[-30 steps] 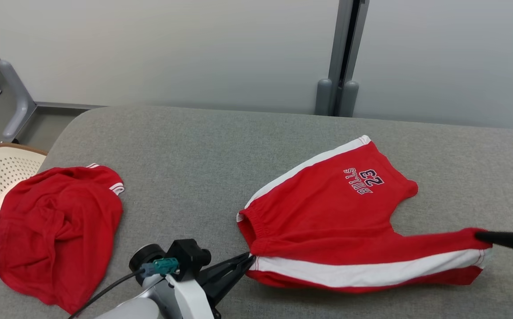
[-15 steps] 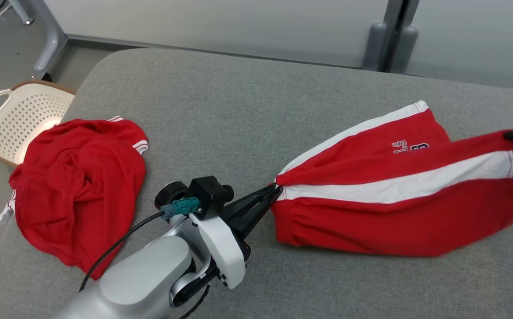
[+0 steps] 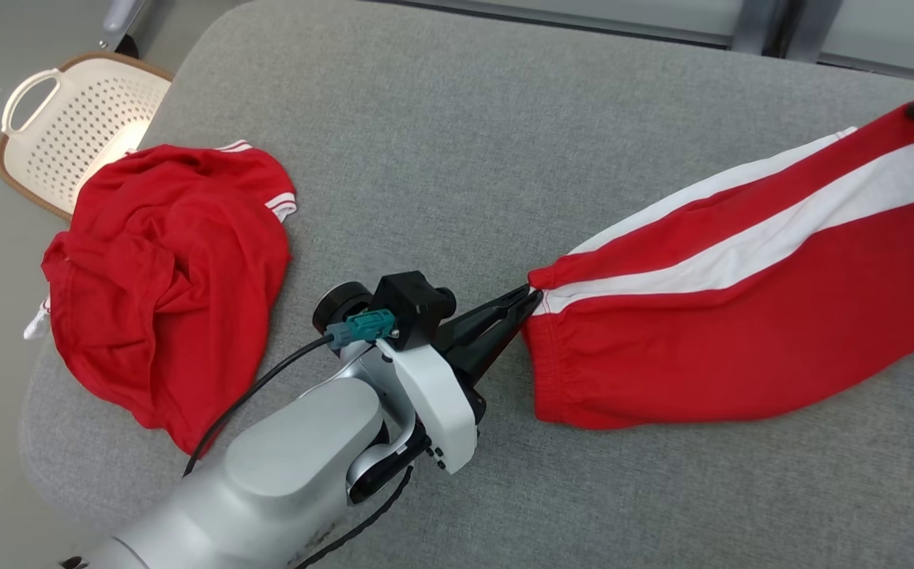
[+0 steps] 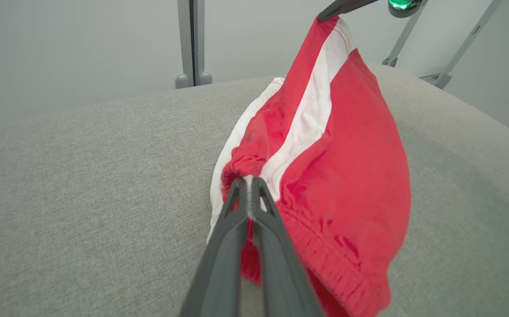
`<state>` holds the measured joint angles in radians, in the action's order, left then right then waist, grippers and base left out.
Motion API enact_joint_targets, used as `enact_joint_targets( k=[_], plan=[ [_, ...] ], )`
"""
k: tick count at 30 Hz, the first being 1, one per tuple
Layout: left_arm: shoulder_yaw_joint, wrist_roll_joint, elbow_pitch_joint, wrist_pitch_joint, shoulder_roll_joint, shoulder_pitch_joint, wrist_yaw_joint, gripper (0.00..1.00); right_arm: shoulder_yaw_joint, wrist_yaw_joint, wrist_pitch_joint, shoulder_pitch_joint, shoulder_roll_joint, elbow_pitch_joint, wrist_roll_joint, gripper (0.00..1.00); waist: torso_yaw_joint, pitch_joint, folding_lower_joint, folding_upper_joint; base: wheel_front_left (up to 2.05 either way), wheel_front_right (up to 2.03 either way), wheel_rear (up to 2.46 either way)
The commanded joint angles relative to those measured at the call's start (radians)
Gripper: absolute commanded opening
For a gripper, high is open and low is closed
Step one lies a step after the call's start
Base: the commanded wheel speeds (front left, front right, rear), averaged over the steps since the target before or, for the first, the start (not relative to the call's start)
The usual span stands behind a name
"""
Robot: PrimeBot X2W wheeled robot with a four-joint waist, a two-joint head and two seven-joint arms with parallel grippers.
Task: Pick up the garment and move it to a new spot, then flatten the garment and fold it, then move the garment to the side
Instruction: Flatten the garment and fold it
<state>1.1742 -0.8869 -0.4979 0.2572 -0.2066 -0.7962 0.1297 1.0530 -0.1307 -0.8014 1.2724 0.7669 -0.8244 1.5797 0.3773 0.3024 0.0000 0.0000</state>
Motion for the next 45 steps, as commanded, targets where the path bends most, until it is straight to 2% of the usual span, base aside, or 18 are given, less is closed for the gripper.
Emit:
enact_joint_targets(
  k=[1, 8, 24, 25, 26, 27, 28, 36, 41, 42, 45],
  plan=[
    [0.000, -0.009, -0.007, 0.006, -0.001, -0.023, 0.000, 0.00, 0.007, 0.000, -0.001, 0.020, -0.006, -0.013, -0.013, 0.00, 0.014, 0.018, 0.0000, 0.0000, 0.00, 0.00, 0.00],
    [-0.046, 0.001, -0.013, 0.009, 0.026, -0.044, 0.000, 0.00, 0.028, 0.000, 0.022, 0.084, -0.044, -0.073, -0.083, 0.00, 0.037, 0.063, 0.0000, 0.0000, 0.00, 0.00, 0.00],
    [-0.114, 0.057, -0.037, 0.009, 0.054, -0.016, 0.000, 0.00, 0.016, 0.000, 0.121, 0.070, -0.059, -0.130, -0.140, 0.00, 0.044, 0.100, 0.0000, 0.0000, 0.00, 0.00, 0.00],
    [-0.118, 0.061, -0.040, 0.009, 0.055, -0.014, 0.000, 0.00, 0.021, 0.000, 0.132, 0.069, -0.060, -0.139, -0.152, 0.58, 0.044, 0.100, 0.0000, 0.0000, 0.00, 0.00, 0.00],
    [-0.121, 0.063, -0.043, 0.009, 0.056, -0.013, 0.000, 0.20, 0.028, 0.000, 0.137, 0.067, -0.062, -0.150, -0.163, 1.00, 0.044, 0.100, 0.0000, 0.0000, 0.00, 0.00, 0.00],
    [-0.122, 0.065, -0.045, 0.009, 0.059, -0.012, 0.000, 0.80, 0.032, 0.000, 0.139, 0.064, -0.067, -0.155, -0.169, 1.00, 0.044, 0.099, 0.0000, 0.0000, 0.00, 0.00, 0.00],
    [-0.123, 0.064, -0.049, 0.009, 0.061, -0.010, 0.000, 1.00, 0.031, 0.000, 0.149, 0.062, -0.071, -0.159, -0.173, 1.00, 0.043, 0.097, 0.0000, 0.0000, 0.00, 0.00, 0.00],
    [-0.180, 0.080, -0.079, 0.009, 0.062, 0.027, 0.000, 1.00, 0.012, 0.000, 0.323, -0.003, -0.085, -0.151, -0.198, 1.00, 0.022, 0.050, 0.0000, 0.0000, 0.00, 0.00, 0.00],
    [-0.355, 0.132, -0.073, 0.009, 0.063, 0.093, 0.000, 1.00, -0.023, 0.000, 0.596, -0.103, -0.084, -0.013, -0.212, 1.00, -0.026, -0.015, 0.0000, 0.0000, 0.00, 0.00, 0.00],
    [-0.355, 0.132, -0.073, 0.009, 0.063, 0.093, 0.000, 1.00, -0.023, 0.000, 0.596, -0.103, -0.084, -0.013, -0.212, 1.00, -0.026, -0.015, 0.0000, 0.0000, 0.00, 0.00, 0.00],
    [-0.466, 0.166, -0.054, 0.009, 0.071, 0.140, 0.000, 1.00, -0.024, 0.000, 0.729, -0.178, -0.092, 0.060, -0.233, 1.00, -0.056, -0.059, 0.0000, 0.0000, 0.00, 0.00, 0.00]
  ],
)
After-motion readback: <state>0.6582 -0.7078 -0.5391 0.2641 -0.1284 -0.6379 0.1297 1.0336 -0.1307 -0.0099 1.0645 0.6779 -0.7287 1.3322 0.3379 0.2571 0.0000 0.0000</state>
